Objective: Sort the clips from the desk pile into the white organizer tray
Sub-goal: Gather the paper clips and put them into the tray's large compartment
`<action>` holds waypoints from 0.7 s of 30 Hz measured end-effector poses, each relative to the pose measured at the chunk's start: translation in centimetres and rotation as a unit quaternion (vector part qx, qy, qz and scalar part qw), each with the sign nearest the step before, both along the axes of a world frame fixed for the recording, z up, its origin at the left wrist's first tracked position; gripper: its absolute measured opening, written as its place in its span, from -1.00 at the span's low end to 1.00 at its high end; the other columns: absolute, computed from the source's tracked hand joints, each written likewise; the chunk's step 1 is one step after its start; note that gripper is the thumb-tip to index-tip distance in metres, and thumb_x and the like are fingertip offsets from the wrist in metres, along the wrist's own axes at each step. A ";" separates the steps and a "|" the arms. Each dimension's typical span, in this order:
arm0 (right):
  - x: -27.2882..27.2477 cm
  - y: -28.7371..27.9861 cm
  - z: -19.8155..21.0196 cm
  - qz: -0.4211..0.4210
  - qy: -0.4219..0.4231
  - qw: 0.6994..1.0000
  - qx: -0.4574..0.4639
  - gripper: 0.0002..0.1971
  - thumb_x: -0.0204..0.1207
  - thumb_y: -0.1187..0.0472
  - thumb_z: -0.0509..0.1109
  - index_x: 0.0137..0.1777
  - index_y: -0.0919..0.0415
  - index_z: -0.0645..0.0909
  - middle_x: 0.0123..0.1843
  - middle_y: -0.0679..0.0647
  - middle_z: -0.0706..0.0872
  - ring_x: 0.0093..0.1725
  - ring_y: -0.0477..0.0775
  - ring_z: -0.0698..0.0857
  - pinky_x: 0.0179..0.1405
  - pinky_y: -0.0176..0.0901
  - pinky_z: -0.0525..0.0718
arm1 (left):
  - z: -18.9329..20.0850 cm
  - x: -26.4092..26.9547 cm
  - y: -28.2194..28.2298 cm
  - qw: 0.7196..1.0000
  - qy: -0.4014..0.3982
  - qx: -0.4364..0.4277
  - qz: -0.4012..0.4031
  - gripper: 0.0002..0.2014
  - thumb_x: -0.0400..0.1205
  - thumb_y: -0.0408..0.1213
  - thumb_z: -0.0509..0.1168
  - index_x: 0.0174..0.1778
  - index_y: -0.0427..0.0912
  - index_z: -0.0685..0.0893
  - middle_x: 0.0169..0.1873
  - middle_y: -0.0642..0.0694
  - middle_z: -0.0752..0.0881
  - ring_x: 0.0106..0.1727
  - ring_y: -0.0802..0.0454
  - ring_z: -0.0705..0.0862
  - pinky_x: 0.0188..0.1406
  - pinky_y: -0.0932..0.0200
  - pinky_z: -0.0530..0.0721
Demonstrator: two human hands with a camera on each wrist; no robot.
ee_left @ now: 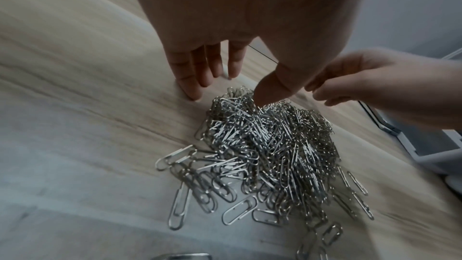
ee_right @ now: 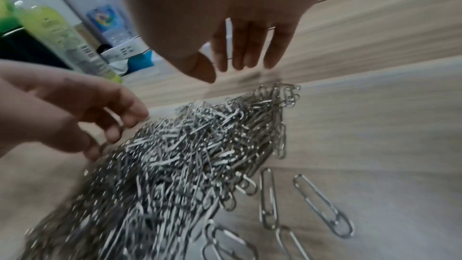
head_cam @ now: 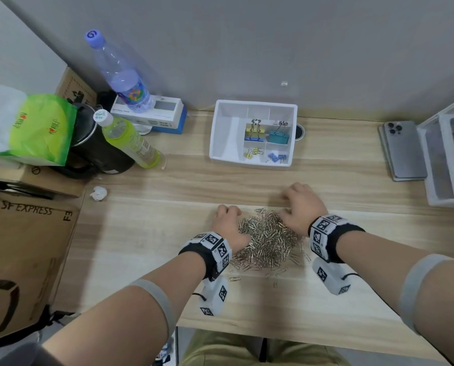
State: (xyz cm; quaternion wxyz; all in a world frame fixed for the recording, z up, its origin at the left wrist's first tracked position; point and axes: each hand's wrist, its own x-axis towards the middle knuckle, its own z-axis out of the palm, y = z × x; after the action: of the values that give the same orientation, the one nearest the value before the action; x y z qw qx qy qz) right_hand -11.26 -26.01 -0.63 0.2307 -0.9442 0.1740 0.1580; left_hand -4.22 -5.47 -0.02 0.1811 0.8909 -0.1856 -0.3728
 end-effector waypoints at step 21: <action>3.7 -0.9 2.3 -0.021 -0.010 0.998 0.060 -0.41 0.41 0.23 0.36 0.49 0.20 0.43 0.41 0.08 0.48 0.25 0.10 0.61 0.25 0.01 0.64 | 0.9 2.9 1.0 0.996 -0.011 -0.001 0.087 -0.31 0.43 -0.24 0.42 0.50 -0.16 0.36 0.36 -0.11 0.34 0.39 -0.09 0.47 0.45 0.05 0.50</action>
State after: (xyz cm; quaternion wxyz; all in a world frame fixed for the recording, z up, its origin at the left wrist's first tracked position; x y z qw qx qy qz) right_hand -7.55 -26.86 1.64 0.2922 -0.9262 0.1820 0.1538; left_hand -1.31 -4.45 0.92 0.2114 0.9075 -0.1097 -0.3459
